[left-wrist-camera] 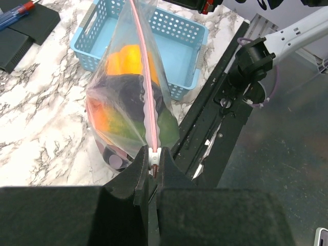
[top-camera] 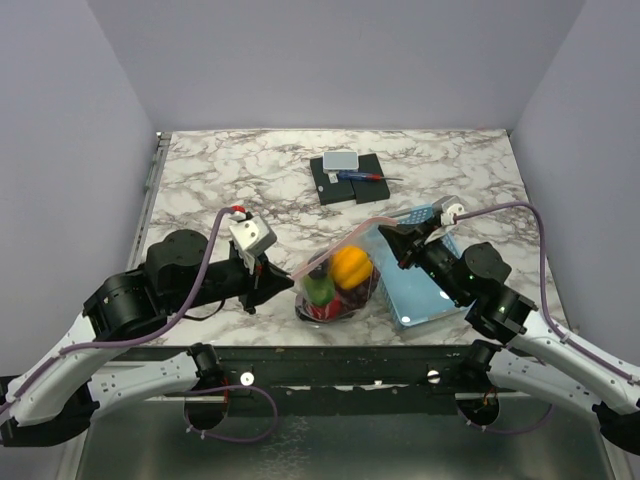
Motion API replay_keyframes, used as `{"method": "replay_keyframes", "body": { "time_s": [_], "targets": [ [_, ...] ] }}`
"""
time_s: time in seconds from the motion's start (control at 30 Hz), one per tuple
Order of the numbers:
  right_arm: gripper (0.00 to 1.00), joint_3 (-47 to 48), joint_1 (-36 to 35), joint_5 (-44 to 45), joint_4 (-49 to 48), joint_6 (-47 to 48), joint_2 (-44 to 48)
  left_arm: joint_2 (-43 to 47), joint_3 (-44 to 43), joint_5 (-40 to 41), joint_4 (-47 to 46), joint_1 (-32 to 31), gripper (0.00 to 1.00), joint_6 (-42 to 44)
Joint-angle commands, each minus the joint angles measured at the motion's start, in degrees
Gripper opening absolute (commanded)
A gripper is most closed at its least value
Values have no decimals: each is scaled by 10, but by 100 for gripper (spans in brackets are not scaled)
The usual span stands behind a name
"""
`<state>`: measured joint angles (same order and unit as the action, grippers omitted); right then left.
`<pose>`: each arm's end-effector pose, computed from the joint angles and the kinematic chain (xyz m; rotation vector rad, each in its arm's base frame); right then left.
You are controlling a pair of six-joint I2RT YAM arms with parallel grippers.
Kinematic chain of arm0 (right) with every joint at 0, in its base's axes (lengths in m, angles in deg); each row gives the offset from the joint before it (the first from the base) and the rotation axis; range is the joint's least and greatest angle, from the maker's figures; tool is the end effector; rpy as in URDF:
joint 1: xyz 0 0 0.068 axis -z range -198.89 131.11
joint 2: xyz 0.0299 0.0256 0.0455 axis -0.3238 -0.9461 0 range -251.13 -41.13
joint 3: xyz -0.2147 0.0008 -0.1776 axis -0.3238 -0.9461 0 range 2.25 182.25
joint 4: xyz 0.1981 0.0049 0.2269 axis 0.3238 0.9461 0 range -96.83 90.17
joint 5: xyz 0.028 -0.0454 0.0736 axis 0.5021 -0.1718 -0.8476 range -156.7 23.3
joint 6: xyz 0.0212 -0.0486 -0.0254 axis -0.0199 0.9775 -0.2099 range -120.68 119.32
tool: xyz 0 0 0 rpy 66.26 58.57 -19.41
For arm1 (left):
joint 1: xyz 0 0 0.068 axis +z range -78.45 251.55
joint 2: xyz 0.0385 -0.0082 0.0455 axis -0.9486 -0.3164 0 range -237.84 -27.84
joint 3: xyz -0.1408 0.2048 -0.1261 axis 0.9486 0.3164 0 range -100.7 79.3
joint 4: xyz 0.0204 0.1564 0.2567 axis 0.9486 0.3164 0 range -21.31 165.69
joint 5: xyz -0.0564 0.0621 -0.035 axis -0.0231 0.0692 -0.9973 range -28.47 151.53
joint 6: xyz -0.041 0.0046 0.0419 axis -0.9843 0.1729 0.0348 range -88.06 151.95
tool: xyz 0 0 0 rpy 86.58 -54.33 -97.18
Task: Place the food in the zip-top bag and seal the zipper
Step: Zip the zipper food storage bag at the center of the board.
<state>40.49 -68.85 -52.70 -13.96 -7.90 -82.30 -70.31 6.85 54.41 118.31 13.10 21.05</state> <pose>0.1504 0.1630 0.3449 -0.3662 1.4866 0.6181 0.0736 -0.1297 0.4522 0.8968 1.8152 -0.9144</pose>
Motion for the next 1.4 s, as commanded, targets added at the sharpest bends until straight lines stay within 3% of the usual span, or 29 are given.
{"method": "replay_keyframes", "body": {
  "time_s": [0.0, 0.43, 0.7, 0.93, 1.23, 1.37],
  "targets": [
    [1, -3, 11, 100, -20, 3, 3, 33, -6, 12, 32, 0, 0, -21],
    [2, -4, 11, 32, 30, -41, 8, 11, 0, -2, -2, 0, 0, -10],
    [33, -9, 11, 21, 106, -67, 30, 25, 51, -4, -28, 0, 0, -18],
    [55, 18, 11, -42, 151, -30, 65, 35, 89, -9, -34, 0, 0, -30],
    [63, 157, 11, -191, 234, 9, 10, 48, 98, -22, -43, 0, 0, -34],
    [78, 190, 11, -204, 251, -37, -13, 48, 100, -30, -45, 0, 0, -34]
  ]
}}
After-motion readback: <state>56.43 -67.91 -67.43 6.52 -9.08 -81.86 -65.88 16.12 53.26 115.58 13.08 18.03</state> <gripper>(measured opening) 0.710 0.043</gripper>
